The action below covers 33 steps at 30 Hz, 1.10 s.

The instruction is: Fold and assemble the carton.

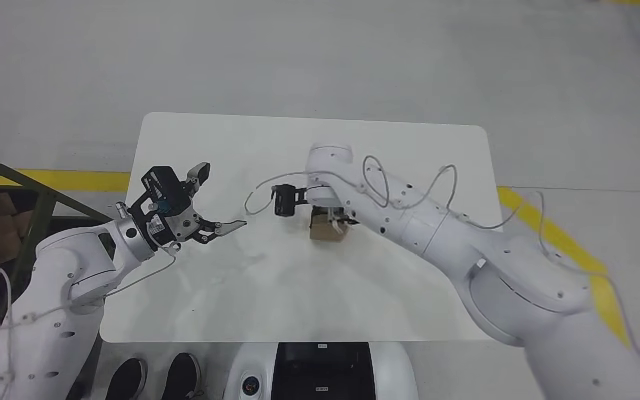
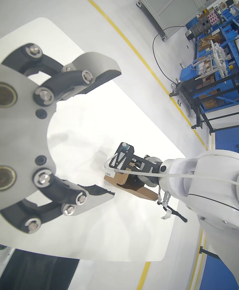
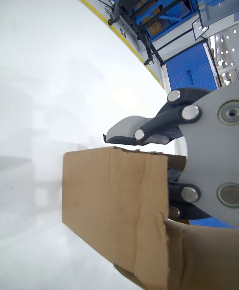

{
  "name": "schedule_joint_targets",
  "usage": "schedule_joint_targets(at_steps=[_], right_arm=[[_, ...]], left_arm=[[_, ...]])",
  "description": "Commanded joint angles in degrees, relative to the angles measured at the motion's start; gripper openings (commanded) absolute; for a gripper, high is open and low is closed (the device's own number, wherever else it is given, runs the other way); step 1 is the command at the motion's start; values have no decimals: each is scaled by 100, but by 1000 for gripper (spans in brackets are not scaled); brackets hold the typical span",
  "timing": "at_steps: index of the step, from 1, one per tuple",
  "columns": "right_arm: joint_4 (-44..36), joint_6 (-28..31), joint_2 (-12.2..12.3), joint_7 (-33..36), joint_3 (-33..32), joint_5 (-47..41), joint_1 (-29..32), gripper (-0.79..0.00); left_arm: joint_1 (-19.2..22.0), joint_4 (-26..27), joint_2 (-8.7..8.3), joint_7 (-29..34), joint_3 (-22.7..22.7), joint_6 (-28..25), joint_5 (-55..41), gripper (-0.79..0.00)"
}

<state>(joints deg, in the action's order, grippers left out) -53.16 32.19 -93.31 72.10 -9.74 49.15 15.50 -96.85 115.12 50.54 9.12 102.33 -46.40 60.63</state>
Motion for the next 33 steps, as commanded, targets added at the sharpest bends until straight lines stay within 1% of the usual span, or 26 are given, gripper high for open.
schedule_joint_targets(at_steps=[1,2,3,4,5,8,9,11,12,14,16,18,20,22,23,25,27,29,30,33], right_arm=[[-18,84,3,-85,0,-60,-72,-511],[-27,141,11,-141,0,-90,-107,-413],[-27,183,21,-184,0,-127,-133,-265],[-35,223,32,-224,0,-155,-161,-231],[-41,264,47,-264,0,-185,-194,-222],[-50,453,121,-455,-68,-371,-335,-268],[-57,505,159,-549,-153,-403,-371,-256],[-137,629,260,-905,-334,-401,-383,-145],[-174,756,328,-1095,-422,-383,-370,-102],[-233,907,481,-1407,-622,-322,-343,-111],[-348,1032,651,-1708,-843,-254,-277,-65],[-476,1219,834,-1937,-1058,-180,-176,-86],[-629,1361,1014,-2112,-1277,-81,-57,-77],[-807,1470,1190,-2266,-1504,11,87,-46],[-891,1496,1279,-2353,-1636,64,160,-46],[-1106,1627,1458,-2552,-1906,158,340,-40],[-1322,1709,1641,-2724,-2205,277,545,-62],[-1511,1803,1823,-2837,-2519,353,779,-43],[-1594,1838,1909,-2855,-2673,400,893,-22],[-1886,1954,2148,-2889,-3114,476,1273,-12]], left_arm=[[0,0,0,0,0,0,0,0],[0,0,0,0,0,0,0,0],[0,0,0,0,0,0,0,0],[0,0,0,0,0,0,0,0],[0,0,0,0,0,0,0,0],[0,0,0,0,0,0,0,0],[0,0,0,0,0,0,0,0],[0,0,0,0,0,0,0,0],[0,0,0,0,0,0,0,0],[0,0,0,0,0,0,0,0],[0,0,0,0,0,0,0,0],[0,0,0,0,0,0,0,0],[-2,2,2,0,-8,18,-1,0],[-7,65,11,25,-125,66,20,0],[6,100,12,52,-199,48,44,0],[64,128,17,122,-373,30,101,0],[162,93,26,195,-617,23,142,0],[321,61,37,370,-918,65,303,0],[401,7,48,415,-1084,99,337,0],[732,-131,87,684,-1606,318,672,0]])
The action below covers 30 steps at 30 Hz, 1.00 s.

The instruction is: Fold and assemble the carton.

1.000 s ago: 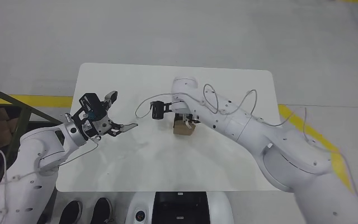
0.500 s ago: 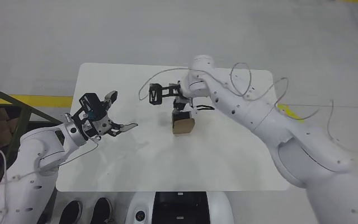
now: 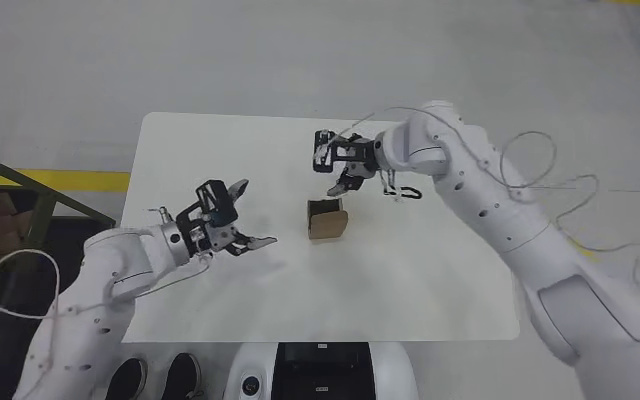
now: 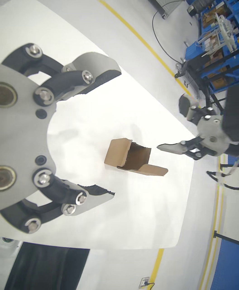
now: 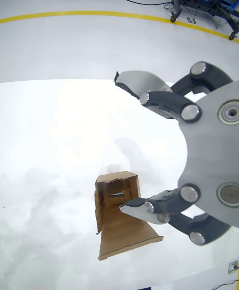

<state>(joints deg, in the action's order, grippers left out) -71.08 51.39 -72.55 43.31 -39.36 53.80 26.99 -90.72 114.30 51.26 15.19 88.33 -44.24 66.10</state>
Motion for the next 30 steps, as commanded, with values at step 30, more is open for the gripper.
schedule_joint_targets(at_steps=[30], right_arm=[[-1308,129,673,70,-1347,219,1490,0]], left_arm=[[1640,-895,330,792,-1993,1431,1289,0]])
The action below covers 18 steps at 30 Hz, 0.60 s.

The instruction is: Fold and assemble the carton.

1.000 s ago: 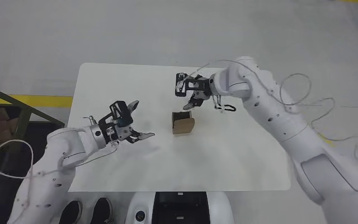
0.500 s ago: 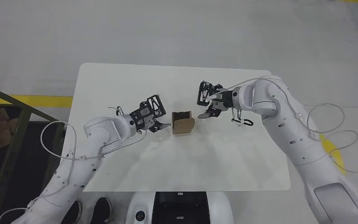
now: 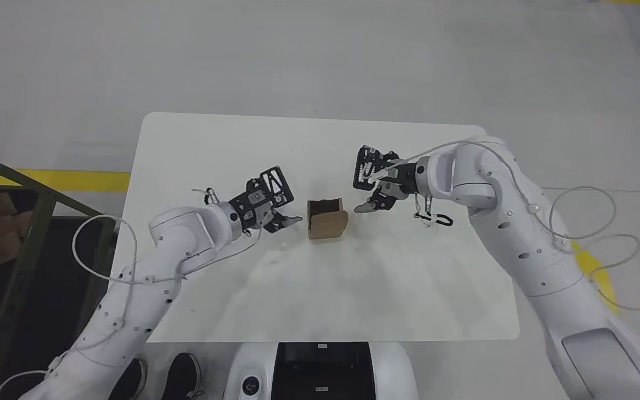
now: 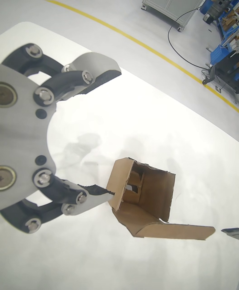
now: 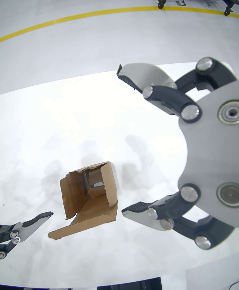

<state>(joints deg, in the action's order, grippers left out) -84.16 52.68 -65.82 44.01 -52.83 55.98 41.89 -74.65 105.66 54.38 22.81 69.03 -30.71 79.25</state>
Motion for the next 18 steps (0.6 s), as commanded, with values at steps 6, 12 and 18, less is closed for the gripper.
schedule_joint_targets(at_steps=[6,12,18], right_arm=[[48,-195,50,-239,-97,230,191,0],[235,-272,69,-312,-98,280,215,0],[617,-219,3,-672,100,285,40,0]], left_arm=[[352,-159,135,209,-505,268,-17,0],[575,-327,217,336,-749,333,-8,0],[702,-487,275,405,-878,350,-6,0]])
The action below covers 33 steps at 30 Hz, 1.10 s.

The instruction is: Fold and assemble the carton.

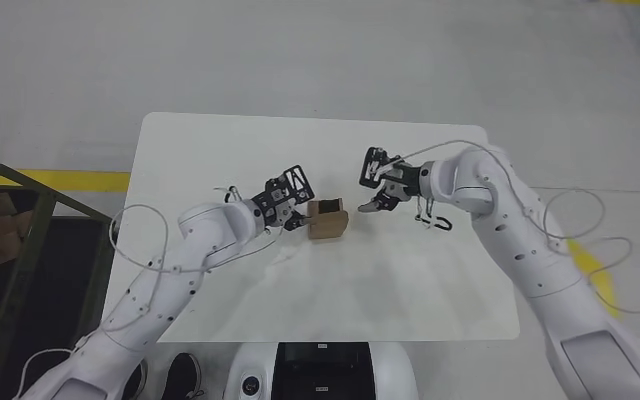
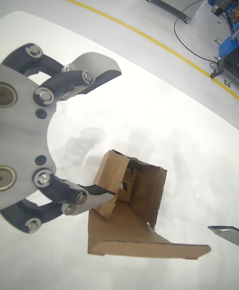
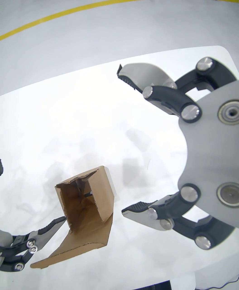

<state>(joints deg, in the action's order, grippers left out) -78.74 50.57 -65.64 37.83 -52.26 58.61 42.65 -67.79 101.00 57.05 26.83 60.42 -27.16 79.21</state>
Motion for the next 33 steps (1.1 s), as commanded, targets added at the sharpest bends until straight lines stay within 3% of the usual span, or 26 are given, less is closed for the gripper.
schedule_joint_targets(at_steps=[1,8,21,33], right_arm=[[153,-23,-34,-127,95,35,-73,0],[806,-179,-213,-391,537,119,-392,0],[1367,171,-453,-1198,1000,240,-757,0],[1853,77,-694,-1336,1372,263,-1021,0]], left_arm=[[33,-45,15,13,-30,-8,0,0],[124,-128,61,63,-95,-24,5,0],[111,-122,102,167,-72,-34,33,0],[40,-78,114,159,38,-89,46,0]])
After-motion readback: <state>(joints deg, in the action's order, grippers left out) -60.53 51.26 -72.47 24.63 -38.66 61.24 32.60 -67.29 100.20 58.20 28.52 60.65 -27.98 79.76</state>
